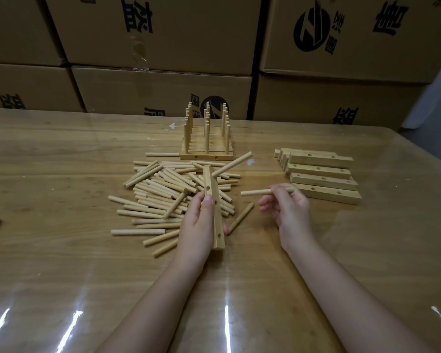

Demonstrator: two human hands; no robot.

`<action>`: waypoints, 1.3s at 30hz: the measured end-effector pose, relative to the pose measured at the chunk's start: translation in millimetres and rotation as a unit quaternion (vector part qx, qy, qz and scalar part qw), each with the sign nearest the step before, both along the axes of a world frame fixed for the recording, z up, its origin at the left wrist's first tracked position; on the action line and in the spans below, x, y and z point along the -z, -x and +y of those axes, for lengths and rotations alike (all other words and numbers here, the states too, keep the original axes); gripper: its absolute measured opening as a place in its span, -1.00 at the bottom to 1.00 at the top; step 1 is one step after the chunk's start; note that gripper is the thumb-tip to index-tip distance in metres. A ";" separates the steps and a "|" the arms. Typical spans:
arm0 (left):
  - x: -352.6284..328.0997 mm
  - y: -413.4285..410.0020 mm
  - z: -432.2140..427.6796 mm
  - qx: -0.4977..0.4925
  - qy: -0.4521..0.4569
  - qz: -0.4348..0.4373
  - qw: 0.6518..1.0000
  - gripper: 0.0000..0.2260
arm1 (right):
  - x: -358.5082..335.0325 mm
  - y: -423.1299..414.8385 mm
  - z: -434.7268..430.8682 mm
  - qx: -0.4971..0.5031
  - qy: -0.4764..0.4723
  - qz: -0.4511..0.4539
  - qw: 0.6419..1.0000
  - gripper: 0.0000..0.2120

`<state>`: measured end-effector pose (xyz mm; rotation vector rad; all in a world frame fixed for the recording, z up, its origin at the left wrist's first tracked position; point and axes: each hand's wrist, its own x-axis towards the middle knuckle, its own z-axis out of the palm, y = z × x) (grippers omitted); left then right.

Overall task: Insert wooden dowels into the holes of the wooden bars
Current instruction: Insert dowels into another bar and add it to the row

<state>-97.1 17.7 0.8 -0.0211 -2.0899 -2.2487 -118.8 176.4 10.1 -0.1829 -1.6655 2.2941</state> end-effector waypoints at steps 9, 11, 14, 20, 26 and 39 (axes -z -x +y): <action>-2.1 -0.4 1.1 -0.009 -0.004 0.000 1.000 -0.81 | 5.3 3.0 2.5 -0.048 -0.030 0.006 0.998 -0.95; -2.8 -0.8 1.4 -0.008 -0.006 -0.003 1.000 -0.83 | 7.4 3.8 1.4 -0.055 -0.051 0.008 0.997 -0.92; -3.7 -1.7 1.2 -0.004 -0.011 -0.006 1.000 -0.83 | 9.5 4.9 -1.1 -0.070 -0.086 0.019 0.994 -0.79; -4.2 -1.8 1.4 -0.006 -0.014 -0.002 1.000 -0.80 | 9.4 1.6 -5.2 -0.094 -0.194 0.026 0.976 -0.67; -3.9 -1.6 1.8 -0.014 -0.014 -0.006 1.000 -0.83 | 3.0 -6.8 -9.8 -0.137 -0.294 0.080 0.943 -0.82; -5.7 -2.9 1.8 -0.010 -0.017 -0.002 1.000 -0.78 | 7.2 -3.5 -8.3 -0.151 -0.327 0.062 0.931 -0.82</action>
